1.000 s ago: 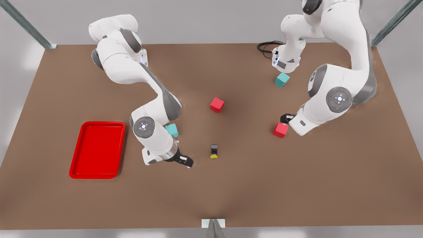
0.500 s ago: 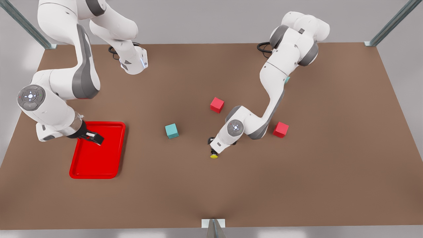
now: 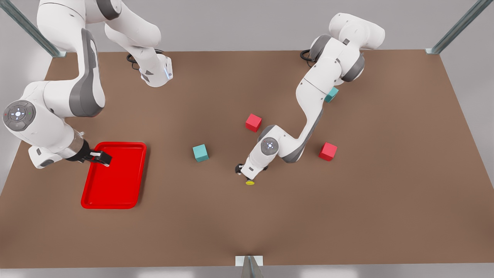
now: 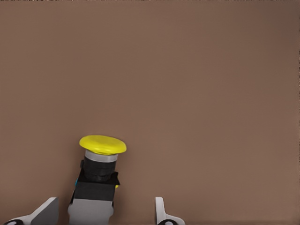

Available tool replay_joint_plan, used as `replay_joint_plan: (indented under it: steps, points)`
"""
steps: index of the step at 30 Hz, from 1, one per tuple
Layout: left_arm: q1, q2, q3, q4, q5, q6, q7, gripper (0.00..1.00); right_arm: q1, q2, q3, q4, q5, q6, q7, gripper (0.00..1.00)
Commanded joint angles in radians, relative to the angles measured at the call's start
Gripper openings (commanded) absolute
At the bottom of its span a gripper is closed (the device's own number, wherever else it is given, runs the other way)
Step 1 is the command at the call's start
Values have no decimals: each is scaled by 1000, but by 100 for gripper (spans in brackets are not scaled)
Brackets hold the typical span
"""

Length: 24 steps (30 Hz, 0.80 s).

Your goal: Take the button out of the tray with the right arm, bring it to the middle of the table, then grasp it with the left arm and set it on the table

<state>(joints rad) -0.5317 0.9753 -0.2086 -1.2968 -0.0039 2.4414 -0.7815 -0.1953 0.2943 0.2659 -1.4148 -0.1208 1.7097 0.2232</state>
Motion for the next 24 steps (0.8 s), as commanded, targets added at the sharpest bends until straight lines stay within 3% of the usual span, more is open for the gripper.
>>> replay_joint_plan:
  steps: [1, 6, 24]
  points:
    - [-1, -1, 1, 1, 8, 21, -30, 100, 3, -1, 1, 1, 1, -10, -156, 100]
    - [4, -9, 37, 2, 105, -68, 199, 100, 2, -3, 1, 1, 0, -33, -156, 100]
    - [-28, 37, 37, 62, 125, -68, 206, 100, 4, -1, 1, 27, -5, -41, -154, 100]
